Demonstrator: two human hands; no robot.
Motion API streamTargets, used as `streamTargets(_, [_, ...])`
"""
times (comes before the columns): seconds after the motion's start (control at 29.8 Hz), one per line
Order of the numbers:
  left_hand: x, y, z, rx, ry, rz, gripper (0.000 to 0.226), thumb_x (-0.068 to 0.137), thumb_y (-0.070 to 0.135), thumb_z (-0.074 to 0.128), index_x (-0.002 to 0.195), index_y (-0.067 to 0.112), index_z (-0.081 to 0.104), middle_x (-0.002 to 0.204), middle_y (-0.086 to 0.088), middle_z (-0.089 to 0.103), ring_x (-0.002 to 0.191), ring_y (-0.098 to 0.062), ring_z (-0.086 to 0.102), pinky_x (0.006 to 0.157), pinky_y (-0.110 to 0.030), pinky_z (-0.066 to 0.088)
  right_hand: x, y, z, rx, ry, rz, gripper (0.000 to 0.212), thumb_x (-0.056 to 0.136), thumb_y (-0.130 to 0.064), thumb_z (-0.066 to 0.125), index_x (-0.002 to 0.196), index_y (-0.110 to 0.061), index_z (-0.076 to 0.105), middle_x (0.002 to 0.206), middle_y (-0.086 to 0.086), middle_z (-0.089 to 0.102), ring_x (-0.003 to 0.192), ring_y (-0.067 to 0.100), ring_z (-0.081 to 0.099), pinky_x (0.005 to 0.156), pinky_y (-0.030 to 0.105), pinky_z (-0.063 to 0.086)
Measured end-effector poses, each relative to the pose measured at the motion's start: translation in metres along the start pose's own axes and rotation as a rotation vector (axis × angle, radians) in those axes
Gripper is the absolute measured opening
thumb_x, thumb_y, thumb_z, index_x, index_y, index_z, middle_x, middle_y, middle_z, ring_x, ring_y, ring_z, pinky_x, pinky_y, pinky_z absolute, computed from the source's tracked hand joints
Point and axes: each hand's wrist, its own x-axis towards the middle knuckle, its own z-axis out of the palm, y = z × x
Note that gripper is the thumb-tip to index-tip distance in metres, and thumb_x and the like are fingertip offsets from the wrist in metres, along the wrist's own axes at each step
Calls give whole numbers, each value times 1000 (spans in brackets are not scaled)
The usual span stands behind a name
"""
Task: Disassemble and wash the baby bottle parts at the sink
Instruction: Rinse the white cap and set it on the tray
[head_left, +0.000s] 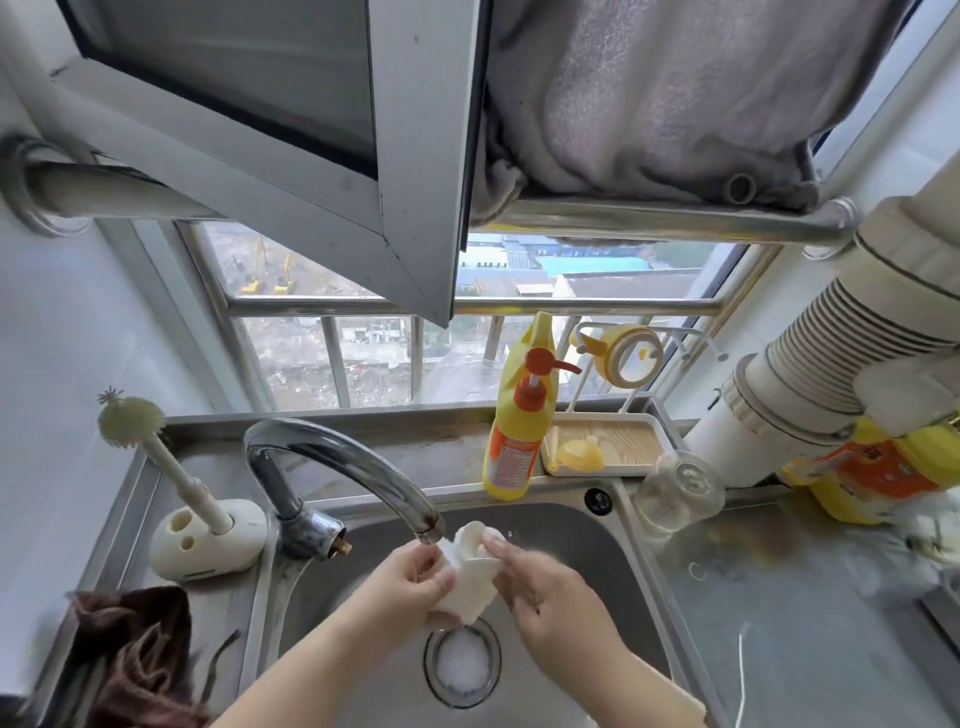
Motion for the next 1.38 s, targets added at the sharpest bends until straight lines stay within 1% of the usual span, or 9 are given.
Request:
streamTargets(0.2, [-2, 4, 0, -117, 13, 13, 19, 85, 9, 58, 105, 11, 58, 93, -7, 68, 86, -17, 67, 73, -41, 58, 4, 1, 9, 82, 0, -24, 47, 88, -32, 46, 116, -70, 40, 115, -7, 63, 111, 9, 56, 93, 31, 48])
streamTargets(0.34, [-2, 1, -2, -85, 27, 6, 10, 96, 11, 49, 102, 11, 57, 98, -10, 64, 87, -19, 65, 63, -35, 56, 10, 4, 3, 7, -23, 32, 43, 96, -26, 43, 135, -43, 42, 94, -17, 52, 97, 7, 52, 81, 23, 42])
streamTargets(0.4, [-2, 0, -3, -70, 13, 9, 13, 96, 10, 47, 103, 7, 57, 96, -9, 64, 84, -18, 65, 61, -32, 56, 10, -5, 1, 11, -39, -27, 40, 96, -36, 44, 135, -45, 41, 83, -19, 46, 87, 1, 47, 77, 22, 41])
streamTargets(0.54, [-5, 1, -1, -145, 27, -27, 5, 94, 6, 51, 95, 3, 56, 94, -12, 59, 83, -20, 62, 63, -35, 58, 12, -9, 1, -2, -22, 41, 38, 97, -47, 30, 133, -47, 43, 95, -13, 54, 100, 8, 53, 79, 26, 40])
streamTargets(0.67, [-8, 2, -1, -163, 71, -2, 9, 91, 17, 58, 96, 10, 60, 90, -7, 64, 82, -18, 64, 59, -35, 56, 11, -13, 4, -11, -6, -20, 36, 95, -46, 38, 129, -46, 49, 85, -14, 54, 88, 5, 52, 78, 26, 44])
streamTargets(0.91, [-14, -1, -8, -78, 4, -3, 13, 96, 4, 47, 90, 0, 58, 85, -11, 59, 72, -14, 62, 62, -33, 56, 8, -7, 6, 109, -33, -46, 38, 94, -22, 51, 132, -27, 53, 127, -8, 59, 119, 5, 52, 99, 17, 40])
streamTargets(1.11, [-15, 2, -2, -234, 80, -47, 12, 85, 14, 58, 89, 2, 55, 85, -16, 62, 73, -24, 65, 56, -33, 56, 4, -10, 11, 204, -26, -64, 40, 91, -22, 48, 130, -28, 54, 124, -10, 61, 118, 0, 53, 100, 22, 43])
streamTargets(1.21, [-17, 2, -2, -142, 102, -23, 18, 95, 19, 53, 95, 1, 58, 91, -15, 63, 78, -22, 65, 58, -34, 57, 5, -8, 11, 158, -6, -25, 39, 93, -22, 47, 131, -31, 53, 120, -3, 65, 114, 10, 58, 96, 29, 47])
streamTargets(1.38, [-16, 5, -7, -142, 44, -35, 11, 96, 6, 48, 86, 2, 51, 89, -14, 55, 75, -19, 62, 64, -36, 58, 7, -9, 8, 142, -27, -54, 39, 92, -28, 47, 130, -35, 53, 114, -1, 65, 108, 11, 59, 94, 32, 48])
